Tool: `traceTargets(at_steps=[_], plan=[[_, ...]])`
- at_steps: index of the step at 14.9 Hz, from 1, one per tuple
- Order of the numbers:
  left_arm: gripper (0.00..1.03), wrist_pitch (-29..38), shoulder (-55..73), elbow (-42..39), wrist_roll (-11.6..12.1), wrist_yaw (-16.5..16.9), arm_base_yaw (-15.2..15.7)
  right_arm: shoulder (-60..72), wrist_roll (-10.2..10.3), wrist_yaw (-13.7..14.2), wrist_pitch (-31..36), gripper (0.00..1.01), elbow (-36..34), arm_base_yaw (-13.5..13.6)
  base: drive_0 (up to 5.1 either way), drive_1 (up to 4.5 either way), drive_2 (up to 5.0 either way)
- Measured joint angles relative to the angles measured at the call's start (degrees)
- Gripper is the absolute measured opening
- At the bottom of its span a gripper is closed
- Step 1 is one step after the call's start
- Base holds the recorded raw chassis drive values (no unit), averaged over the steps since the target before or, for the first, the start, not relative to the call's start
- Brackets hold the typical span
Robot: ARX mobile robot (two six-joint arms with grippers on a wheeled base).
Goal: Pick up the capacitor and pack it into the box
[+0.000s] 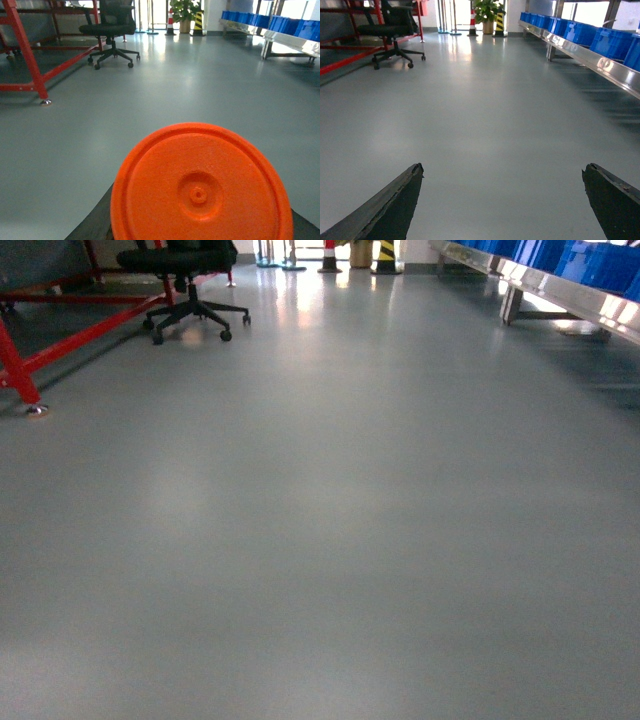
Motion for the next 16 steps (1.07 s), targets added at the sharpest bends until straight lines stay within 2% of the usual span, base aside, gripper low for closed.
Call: traceTargets(at_steps=[16], plan=[[0.44, 0.09, 0.0, 0.0, 0.0, -0.04, 0.04, 0.0, 0.0, -0.02, 0.2, 0.98, 0.0, 0.0, -4.9, 2.49, 2.5]])
